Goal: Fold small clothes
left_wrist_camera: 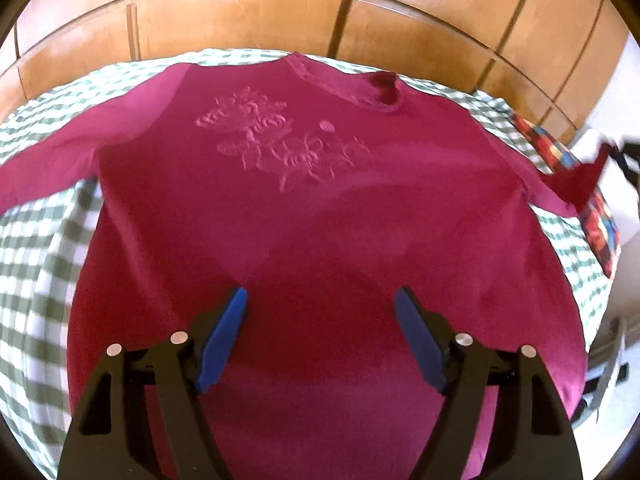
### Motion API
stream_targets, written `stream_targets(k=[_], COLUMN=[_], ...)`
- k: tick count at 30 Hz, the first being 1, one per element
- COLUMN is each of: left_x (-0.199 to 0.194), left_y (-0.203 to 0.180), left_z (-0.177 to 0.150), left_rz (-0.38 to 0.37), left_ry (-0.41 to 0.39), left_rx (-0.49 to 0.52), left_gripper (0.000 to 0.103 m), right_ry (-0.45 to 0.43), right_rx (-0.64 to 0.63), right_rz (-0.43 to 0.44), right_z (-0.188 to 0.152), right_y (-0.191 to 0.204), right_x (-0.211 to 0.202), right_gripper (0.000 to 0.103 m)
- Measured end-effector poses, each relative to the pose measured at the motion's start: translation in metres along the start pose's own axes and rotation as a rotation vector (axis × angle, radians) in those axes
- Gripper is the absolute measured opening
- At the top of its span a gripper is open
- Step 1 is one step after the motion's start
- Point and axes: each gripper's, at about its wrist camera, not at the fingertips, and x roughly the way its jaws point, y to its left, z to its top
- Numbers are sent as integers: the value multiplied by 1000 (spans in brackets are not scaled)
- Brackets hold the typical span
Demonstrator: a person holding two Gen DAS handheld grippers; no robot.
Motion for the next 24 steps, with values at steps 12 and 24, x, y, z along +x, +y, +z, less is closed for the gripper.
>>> stream_targets(k=[12,24], left_x=[-40,-23], left_y=[61,85], left_z=[7,57], left_rz=[-156,-143], left_ry=[-107,-133], left_rx=[-262,-252], left_gripper=[74,74], right_ry=[261,371], right_rx=[-435,-418], right_rz=[492,610], right_z=[-122,-166], right_y=[326,312], right_x=[61,65], right_gripper=[6,62])
